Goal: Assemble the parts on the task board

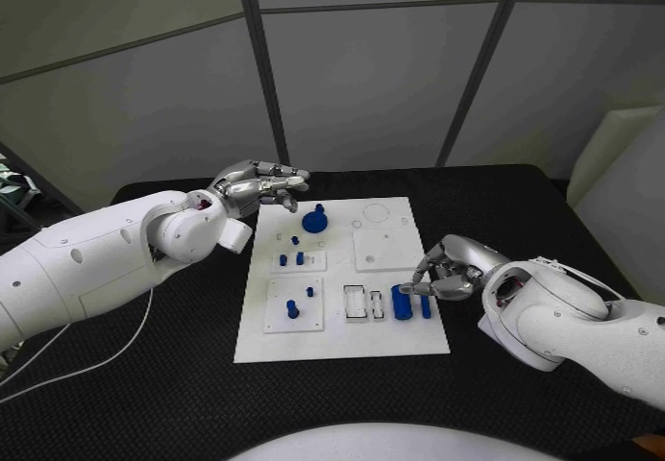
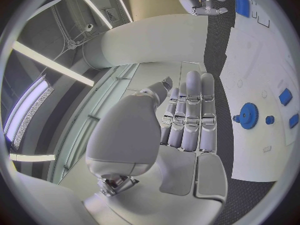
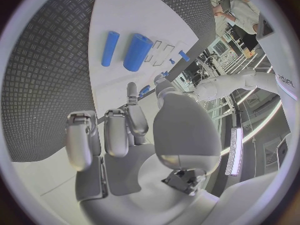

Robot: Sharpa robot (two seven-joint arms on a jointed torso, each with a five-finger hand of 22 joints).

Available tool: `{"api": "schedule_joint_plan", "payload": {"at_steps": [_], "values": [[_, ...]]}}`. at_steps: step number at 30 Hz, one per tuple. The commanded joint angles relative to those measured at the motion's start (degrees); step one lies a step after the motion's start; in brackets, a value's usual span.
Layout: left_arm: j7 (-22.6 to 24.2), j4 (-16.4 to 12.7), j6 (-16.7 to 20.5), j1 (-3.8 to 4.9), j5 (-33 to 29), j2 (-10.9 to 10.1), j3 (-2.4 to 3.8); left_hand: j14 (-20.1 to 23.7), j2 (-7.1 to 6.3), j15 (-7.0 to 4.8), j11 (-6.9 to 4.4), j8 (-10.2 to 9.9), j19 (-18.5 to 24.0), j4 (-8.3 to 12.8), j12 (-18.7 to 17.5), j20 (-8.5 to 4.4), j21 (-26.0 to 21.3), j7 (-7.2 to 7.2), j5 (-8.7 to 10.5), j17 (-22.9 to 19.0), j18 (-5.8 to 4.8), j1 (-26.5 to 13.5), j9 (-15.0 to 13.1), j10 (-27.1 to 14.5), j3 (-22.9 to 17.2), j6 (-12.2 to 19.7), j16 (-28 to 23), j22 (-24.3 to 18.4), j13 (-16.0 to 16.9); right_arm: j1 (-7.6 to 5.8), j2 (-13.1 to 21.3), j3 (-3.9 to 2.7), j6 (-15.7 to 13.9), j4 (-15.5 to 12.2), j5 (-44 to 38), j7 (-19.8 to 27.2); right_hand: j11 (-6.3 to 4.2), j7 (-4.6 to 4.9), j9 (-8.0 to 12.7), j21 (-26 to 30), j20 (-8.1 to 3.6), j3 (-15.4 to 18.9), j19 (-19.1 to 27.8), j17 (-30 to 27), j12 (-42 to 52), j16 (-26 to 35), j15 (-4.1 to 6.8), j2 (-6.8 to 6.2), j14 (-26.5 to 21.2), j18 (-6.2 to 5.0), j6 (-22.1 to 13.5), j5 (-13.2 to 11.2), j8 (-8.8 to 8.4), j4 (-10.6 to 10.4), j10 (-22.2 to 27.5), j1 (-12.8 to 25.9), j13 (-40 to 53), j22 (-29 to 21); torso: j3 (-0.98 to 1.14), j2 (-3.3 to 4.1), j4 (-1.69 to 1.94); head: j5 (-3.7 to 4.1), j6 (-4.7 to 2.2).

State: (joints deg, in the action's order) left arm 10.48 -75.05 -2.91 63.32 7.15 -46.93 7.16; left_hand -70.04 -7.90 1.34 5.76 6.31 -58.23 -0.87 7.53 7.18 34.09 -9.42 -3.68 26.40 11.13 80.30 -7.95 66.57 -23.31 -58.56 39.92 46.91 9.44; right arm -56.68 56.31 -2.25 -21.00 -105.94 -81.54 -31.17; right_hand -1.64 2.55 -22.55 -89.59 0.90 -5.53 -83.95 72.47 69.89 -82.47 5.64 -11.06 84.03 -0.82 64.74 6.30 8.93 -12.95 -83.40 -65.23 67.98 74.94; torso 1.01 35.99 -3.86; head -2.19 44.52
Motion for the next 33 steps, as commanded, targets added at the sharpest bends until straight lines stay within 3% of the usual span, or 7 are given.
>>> {"api": "schedule_joint_plan", "payload": {"at_steps": [1,5,13,28,33], "values": [[0.9,-0.2,0.0,0.1,0.0,-0.2,0.03,0.4,0.35,-0.17,-0.11,-0.3,0.4,0.1,-0.3,0.03,-0.2,0.05,0.18,-0.1,-0.76,-0.3,-0.1,-0.4,0.1,0.2,-0.3,-0.1,0.0,0.68,-0.5,-0.03,1.7,0.2,-3.9,-3.9,-0.12,0.05,-0.8,-0.4,-0.12,0.5,-6.0,0.2,0.4,-0.3,-0.06,-0.39,2.8,0.81,-0.4,0.3,-0.11,-0.9,0.4,-0.5,0.3,15.0,0.04,0.08,0.0,-0.33,0.24],[0.9,-0.1,0.0,0.1,0.0,-0.3,0.0,0.4,0.41,-0.17,-0.12,-0.3,0.4,0.1,-0.3,0.04,-0.2,0.07,0.18,-0.1,-0.76,-0.3,-0.1,-0.4,0.2,0.1,-0.4,-0.1,0.1,1.51,-1.6,-0.03,1.9,0.9,-5.3,-4.6,-0.14,0.0,-1.8,-0.4,-0.11,1.0,-6.0,0.3,0.4,-0.3,-0.04,-0.38,2.8,0.82,-0.4,0.4,-0.08,-1.9,0.4,-0.9,0.6,15.1,0.02,0.04,-0.14,-0.47,0.43],[0.8,-0.1,-0.3,0.1,0.0,-0.1,-0.01,0.4,0.41,-0.16,-0.12,-0.3,0.4,0.1,-0.3,0.05,-0.3,0.07,0.18,-0.1,-0.75,-0.4,-0.1,-0.3,0.2,0.1,-0.4,-0.1,0.1,1.93,-3.6,-0.02,2.1,2.2,-6.0,-4.9,-0.18,-0.06,-2.6,-0.4,-0.11,1.3,-6.0,0.4,0.4,-0.3,-0.03,-0.33,2.8,0.82,-0.3,0.5,-0.08,-2.6,0.5,-1.3,0.8,15.1,0.06,0.06,-0.04,-0.62,0.56],[0.4,0.2,-0.7,0.1,0.0,-0.2,-0.01,0.4,0.4,-0.15,-0.11,-0.3,0.4,0.0,-0.3,0.07,-0.3,0.06,0.19,-0.1,-0.76,-0.5,-0.1,-0.4,0.2,0.1,-0.4,-0.1,0.1,2.91,-5.8,0.19,7.7,4.8,-7.1,-7.7,-0.25,-0.15,-3.5,-0.4,-0.14,1.3,-6.0,0.4,-0.1,-0.3,0.02,-0.11,2.8,0.82,-0.2,0.6,-0.04,-3.0,0.7,-2.0,0.6,15.1,0.01,0.02,-0.04,-0.86,0.85],[0.1,0.2,-0.9,0.1,0.0,-0.2,-0.02,0.4,0.39,-0.13,-0.1,-0.3,0.4,0.0,-0.3,0.08,-0.4,0.05,0.21,-0.1,-0.76,-0.6,-0.1,-0.4,0.3,0.2,-0.4,-0.1,0.2,3.27,-6.3,0.25,8.2,5.0,-7.6,-8.1,-0.28,-0.19,-3.9,-0.4,-0.15,1.2,-6.0,0.5,-0.1,-0.3,0.04,-0.02,2.8,0.82,-0.2,0.6,-0.02,-3.1,0.7,-2.3,0.7,15.1,0.01,0.01,-0.05,-0.85,0.9]]}}
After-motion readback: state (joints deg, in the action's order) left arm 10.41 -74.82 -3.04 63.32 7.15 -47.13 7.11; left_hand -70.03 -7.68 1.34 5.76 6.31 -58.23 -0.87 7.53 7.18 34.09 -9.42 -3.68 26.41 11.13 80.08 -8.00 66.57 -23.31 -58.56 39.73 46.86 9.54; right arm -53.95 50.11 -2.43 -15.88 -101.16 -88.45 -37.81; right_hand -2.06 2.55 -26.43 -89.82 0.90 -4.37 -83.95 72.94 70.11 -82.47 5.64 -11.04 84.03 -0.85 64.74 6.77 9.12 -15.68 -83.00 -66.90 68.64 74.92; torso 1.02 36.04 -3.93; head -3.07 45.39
